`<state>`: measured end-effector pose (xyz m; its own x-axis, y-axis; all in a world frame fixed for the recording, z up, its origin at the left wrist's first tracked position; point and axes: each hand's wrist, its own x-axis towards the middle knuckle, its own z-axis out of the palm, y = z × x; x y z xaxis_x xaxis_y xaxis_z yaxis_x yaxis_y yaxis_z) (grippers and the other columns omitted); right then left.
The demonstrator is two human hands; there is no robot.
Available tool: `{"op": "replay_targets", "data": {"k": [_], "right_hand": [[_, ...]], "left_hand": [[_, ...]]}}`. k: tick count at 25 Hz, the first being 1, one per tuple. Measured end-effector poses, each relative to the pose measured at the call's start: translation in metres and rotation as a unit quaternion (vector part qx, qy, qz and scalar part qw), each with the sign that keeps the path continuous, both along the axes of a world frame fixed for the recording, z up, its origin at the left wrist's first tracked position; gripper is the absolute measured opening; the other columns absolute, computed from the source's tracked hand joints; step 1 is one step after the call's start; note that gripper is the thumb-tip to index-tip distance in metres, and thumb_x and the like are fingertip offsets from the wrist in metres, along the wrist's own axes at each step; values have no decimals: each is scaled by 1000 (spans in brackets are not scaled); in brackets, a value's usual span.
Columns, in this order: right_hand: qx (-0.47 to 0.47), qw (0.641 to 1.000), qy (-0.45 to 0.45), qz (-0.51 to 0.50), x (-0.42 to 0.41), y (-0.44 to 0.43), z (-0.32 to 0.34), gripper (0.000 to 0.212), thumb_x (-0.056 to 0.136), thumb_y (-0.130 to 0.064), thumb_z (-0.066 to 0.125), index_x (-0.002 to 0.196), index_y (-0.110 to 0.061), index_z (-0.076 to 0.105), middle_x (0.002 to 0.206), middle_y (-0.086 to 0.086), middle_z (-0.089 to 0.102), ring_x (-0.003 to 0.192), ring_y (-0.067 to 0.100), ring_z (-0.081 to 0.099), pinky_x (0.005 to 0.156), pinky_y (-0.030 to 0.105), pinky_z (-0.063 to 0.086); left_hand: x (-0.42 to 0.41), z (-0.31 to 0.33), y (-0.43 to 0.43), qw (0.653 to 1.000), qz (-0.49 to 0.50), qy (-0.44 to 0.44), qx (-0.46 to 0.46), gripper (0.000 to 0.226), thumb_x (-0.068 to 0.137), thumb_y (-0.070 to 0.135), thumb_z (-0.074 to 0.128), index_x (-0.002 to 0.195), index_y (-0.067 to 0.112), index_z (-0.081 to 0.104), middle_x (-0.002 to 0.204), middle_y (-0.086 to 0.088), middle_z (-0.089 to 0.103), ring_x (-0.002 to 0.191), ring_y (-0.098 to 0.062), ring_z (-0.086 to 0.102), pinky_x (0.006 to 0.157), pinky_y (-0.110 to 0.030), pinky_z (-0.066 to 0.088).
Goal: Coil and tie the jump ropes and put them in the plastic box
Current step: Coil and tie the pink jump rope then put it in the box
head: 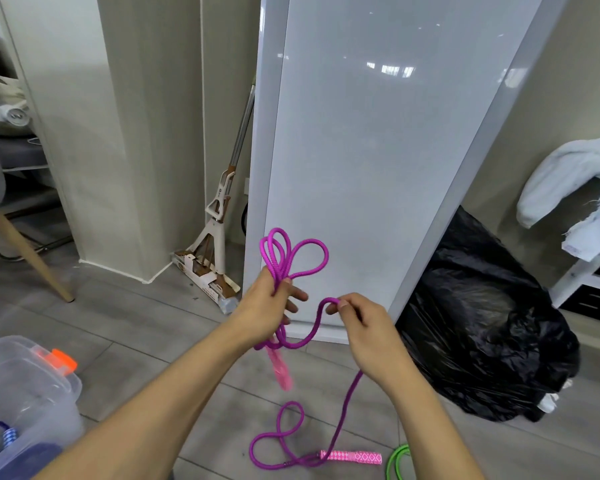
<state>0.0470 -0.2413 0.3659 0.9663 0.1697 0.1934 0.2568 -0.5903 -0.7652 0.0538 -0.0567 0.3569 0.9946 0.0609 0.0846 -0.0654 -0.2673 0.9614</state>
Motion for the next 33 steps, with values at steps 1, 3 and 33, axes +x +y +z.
{"op": "replay_targets", "data": {"k": [1,3,33], "right_hand": [[-2,1000,2,25,-1,4,-1,25,104,-22,46,93,-21,69,70,-17,63,61,0,52,55,16,36],[2,998,13,61,-3,10,-4,23,105,-21,47,95,-21,68,64,-28,60,58,-4,52,56,13,36],[-111,990,80,-16,8,-31,-6,29,105,-28,43,89,-25,66,69,-5,56,56,10,44,52,24,37]], "left_hand": [[-1,-1,-4,1000,-16,3,-13,17,107,25,36,121,24,45,102,5,73,91,-11,70,74,-30,60],[-3,-5,-10,999,-39,3,-33,14,106,23,41,117,21,49,100,3,73,90,-3,71,78,-27,59],[14,-6,28,952,251,54,-170,25,104,19,47,98,1,63,75,-8,73,43,-16,51,48,-27,48]]}}
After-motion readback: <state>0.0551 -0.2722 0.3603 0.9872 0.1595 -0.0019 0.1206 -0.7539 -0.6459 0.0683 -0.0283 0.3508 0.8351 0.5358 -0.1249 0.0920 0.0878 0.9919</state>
